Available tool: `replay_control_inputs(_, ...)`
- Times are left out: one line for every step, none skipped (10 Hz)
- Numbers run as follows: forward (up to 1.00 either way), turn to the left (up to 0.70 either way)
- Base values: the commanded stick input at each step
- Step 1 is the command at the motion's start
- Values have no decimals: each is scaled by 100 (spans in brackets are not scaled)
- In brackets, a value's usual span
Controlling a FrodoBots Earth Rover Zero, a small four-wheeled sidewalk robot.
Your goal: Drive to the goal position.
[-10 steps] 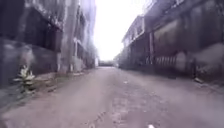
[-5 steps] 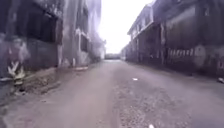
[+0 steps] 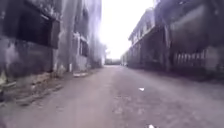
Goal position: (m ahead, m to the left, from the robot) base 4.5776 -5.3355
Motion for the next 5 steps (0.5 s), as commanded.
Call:
replay_control_inputs(100,0)
replay_control_inputs(100,0)
replay_control_inputs(100,0)
replay_control_inputs(100,0)
replay_control_inputs(100,0)
